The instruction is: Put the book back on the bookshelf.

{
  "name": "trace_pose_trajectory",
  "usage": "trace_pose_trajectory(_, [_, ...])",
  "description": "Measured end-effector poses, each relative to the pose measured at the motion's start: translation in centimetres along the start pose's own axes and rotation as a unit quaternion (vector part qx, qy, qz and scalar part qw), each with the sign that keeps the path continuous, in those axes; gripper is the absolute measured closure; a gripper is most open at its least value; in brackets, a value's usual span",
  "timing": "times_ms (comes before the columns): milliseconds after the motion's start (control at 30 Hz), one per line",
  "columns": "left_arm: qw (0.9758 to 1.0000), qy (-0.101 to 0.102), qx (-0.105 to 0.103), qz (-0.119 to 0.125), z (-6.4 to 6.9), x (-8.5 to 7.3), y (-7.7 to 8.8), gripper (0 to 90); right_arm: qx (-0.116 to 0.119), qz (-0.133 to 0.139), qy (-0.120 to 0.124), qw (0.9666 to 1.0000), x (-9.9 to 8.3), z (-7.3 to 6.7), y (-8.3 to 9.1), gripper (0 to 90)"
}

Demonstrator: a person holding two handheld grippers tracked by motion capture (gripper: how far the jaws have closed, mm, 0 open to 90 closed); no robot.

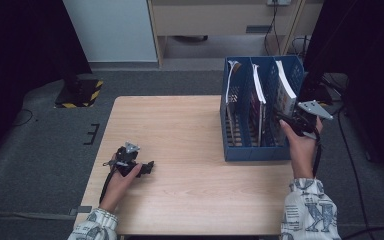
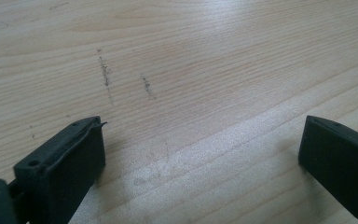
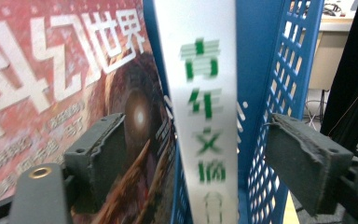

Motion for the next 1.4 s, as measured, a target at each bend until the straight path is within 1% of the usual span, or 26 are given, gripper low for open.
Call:
trace_pose_trajectory(67, [1.0000,0.000,0.000,0.000,0.0,0.0,0.0,0.0,0.000,-0.001,0.002,1.0000,-0.1,-0.1,0.2,20.0])
trace_pose_trajectory(167, [1.0000,0.000,-0.001,0.000,0.0,0.0,0.0,0.0,-0.003,0.000,-0.005,1.0000,-0.2,-0.1,0.5,19.8])
trace_pose_trajectory(300, [1.0000,0.000,-0.001,0.000,0.0,0.0,0.0,0.0,-0.008,0.000,-0.003,1.0000,-0.4,0.1,1.0,18.5])
trace_pose_trajectory(400, [1.0000,-0.001,-0.001,0.001,0.1,0.0,0.0,0.0,-0.007,-0.007,-0.011,0.9999,-0.6,0.2,1.1,17.9])
trace_pose_trajectory(500, [1.0000,-0.004,-0.003,0.000,0.1,0.0,0.0,0.0,-0.007,-0.007,-0.018,0.9998,-0.8,0.1,1.2,17.3])
trace_pose_trajectory(633, [1.0000,-0.004,-0.003,0.000,0.1,0.0,0.0,0.0,-0.007,-0.010,-0.016,0.9998,-1.0,0.1,1.3,17.0])
trace_pose_trajectory(733, [1.0000,-0.004,-0.004,0.000,0.1,0.0,0.0,0.0,-0.013,-0.014,-0.019,0.9996,-1.2,0.3,1.5,16.7])
trace_pose_trajectory(800, [1.0000,-0.004,-0.004,0.000,0.1,0.0,0.0,0.0,-0.013,-0.021,-0.013,0.9996,-1.5,0.1,1.5,16.6])
trace_pose_trajectory(867, [1.0000,-0.003,-0.004,0.000,0.1,0.0,0.0,0.0,-0.010,-0.024,-0.014,0.9996,-1.8,0.0,1.4,16.4])
trace_pose_trajectory(933, [1.0000,-0.003,-0.004,0.000,0.1,0.0,-0.1,0.0,-0.008,-0.024,-0.018,0.9995,-1.8,-0.1,1.4,15.8])
trace_pose_trajectory(1033, [1.0000,-0.003,-0.004,0.000,0.1,0.1,-0.1,0.0,-0.008,-0.025,-0.011,0.9996,-1.7,-0.3,1.4,15.6])
trace_pose_trajectory(1167, [1.0000,-0.003,-0.004,0.000,0.1,0.1,-0.1,0.0,-0.006,-0.025,-0.015,0.9996,-1.8,-0.3,1.6,14.9])
trace_pose_trajectory(1267, [1.0000,-0.003,-0.004,0.000,0.1,0.1,-0.1,0.0,-0.007,-0.028,-0.013,0.9995,-1.9,-0.5,1.6,14.4])
trace_pose_trajectory(1400, [1.0000,-0.003,-0.004,0.000,0.1,0.1,-0.1,0.0,-0.008,-0.032,-0.006,0.9995,-2.0,-0.7,2.1,14.0])
Point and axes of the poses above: each handheld gripper's, and its own axes: y roughly backward along the jaws, x roughly out of its top, z roughly to its right, the point moved 4 cm from there along -y, roughly forward along the jaws, and after that the axes turned 5 degrees about -z, right-handed, at the moved point
